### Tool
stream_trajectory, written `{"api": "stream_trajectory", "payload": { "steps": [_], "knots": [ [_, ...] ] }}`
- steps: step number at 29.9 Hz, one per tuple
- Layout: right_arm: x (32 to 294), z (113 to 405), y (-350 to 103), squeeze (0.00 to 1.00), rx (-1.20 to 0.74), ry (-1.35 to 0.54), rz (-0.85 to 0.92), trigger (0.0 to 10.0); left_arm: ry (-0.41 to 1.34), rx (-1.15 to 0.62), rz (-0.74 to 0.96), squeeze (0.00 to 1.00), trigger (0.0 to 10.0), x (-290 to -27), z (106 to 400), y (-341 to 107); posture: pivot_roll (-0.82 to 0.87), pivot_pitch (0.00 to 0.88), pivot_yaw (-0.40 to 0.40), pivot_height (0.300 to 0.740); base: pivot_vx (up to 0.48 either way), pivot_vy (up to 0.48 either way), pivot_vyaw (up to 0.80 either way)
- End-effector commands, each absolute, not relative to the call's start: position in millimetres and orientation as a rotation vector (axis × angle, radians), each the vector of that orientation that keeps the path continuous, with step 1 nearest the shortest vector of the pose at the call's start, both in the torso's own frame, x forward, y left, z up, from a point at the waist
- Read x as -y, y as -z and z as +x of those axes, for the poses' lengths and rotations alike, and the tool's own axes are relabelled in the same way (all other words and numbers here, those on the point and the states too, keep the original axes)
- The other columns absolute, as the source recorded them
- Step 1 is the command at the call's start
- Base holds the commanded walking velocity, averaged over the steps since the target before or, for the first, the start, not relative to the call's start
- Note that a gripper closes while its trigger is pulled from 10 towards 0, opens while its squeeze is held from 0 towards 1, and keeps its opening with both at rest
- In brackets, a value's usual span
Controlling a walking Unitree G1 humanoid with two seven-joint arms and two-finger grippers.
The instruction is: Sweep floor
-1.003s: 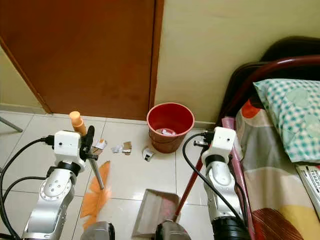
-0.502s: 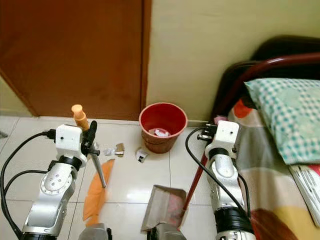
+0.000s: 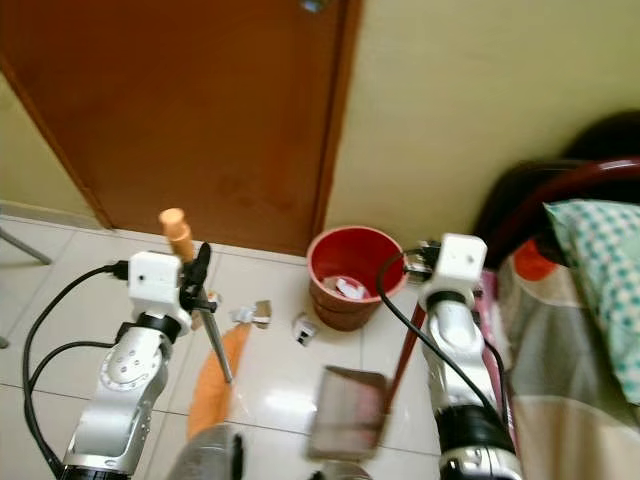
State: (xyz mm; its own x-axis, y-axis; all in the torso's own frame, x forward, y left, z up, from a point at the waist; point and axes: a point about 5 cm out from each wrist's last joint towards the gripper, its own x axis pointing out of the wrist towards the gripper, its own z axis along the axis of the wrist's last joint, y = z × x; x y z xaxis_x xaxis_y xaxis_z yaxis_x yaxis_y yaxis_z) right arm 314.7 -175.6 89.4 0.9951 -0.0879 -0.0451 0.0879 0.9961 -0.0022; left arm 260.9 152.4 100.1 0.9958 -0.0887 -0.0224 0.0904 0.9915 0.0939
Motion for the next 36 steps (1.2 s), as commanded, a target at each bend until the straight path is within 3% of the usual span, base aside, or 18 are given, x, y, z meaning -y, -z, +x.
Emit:
{"api": "stream_trajectory", "payload": {
  "steps": [1, 15, 23, 36],
  "knots": [
    [191, 309, -84, 0.0, -0.053, 0.139, 0.019, 10.0, 0.095, -0.011, 0.117, 0.0, 10.0, -150, 261, -102, 0.08, 0.118, -0.082, 0.74, 0.0, 0.0, 0.0],
    [211, 309, -77, 0.0, -0.13, 0.312, -0.058, 10.0, 0.208, 0.044, 0.164, 0.0, 10.0, -137, 271, -117, 0.08, 0.139, -0.066, 0.74, 0.0, 0.0, 0.0],
    [223, 316, -82, 0.0, -0.13, 0.369, -0.063, 10.0, 0.381, 0.153, 0.211, 0.0, 10.0, -108, 285, -140, 0.08, 0.142, -0.052, 0.74, 0.0, 0.0, 0.0],
    [238, 311, -80, 0.0, -0.142, 0.471, -0.142, 10.0, 0.671, 0.102, 0.316, 0.0, 10.0, -68, 283, -126, 0.06, 0.141, -0.044, 0.74, 0.0, 0.0, 0.0]
  ]
}}
